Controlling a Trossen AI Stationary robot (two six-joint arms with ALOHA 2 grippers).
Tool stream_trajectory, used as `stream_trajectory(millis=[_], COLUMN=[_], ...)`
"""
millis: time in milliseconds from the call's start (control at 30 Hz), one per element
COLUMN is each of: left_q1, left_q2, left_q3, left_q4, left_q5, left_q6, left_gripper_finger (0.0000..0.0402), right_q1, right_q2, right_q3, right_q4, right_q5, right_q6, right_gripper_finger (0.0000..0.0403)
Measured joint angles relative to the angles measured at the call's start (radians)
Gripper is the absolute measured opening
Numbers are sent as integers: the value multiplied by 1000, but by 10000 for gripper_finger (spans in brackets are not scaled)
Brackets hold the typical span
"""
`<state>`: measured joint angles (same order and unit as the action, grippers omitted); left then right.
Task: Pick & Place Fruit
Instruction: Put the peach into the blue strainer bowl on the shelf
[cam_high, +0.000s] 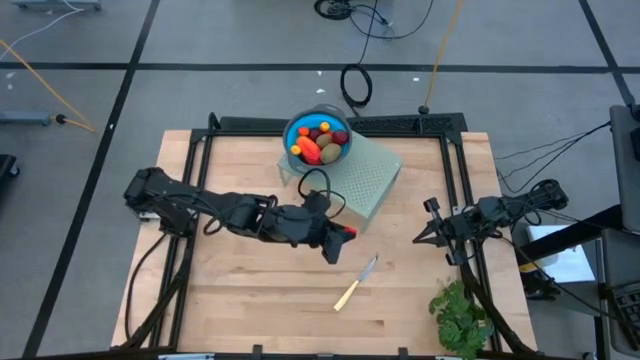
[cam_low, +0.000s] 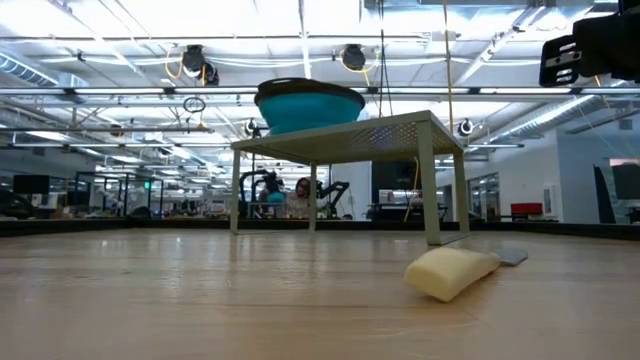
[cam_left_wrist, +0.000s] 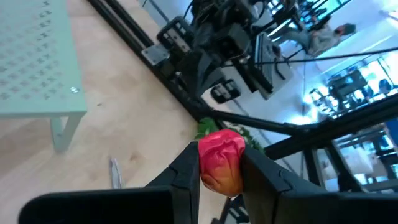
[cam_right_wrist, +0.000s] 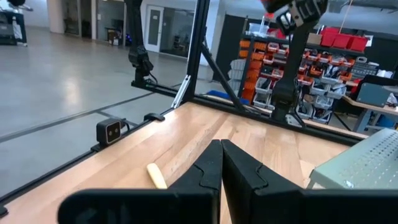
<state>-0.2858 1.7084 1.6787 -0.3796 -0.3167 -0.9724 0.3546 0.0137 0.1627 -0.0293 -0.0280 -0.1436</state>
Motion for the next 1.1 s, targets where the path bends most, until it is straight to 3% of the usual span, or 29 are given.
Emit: stream_trajectory(millis=[200,600,900,1100], left_q1=[-1,-37,-35,-34], left_q2=[0,0,0,0], left_q3=[0,0,0,0], left_q4=[13,-25,-63,-31], left_q5=[-3,-136,-310,-365], left_q6=[109,772,985,1078], left_gripper_finger=[81,81,81,81], right_q1=[0,0,0,0], right_q2=[0,0,0,0], right_q3=[0,0,0,0], right_q4=[2,-5,-5,-5], right_q5=[0,0,0,1], right_q6=[-2,-1,-2,0], right_gripper_finger=[0,0,0,0])
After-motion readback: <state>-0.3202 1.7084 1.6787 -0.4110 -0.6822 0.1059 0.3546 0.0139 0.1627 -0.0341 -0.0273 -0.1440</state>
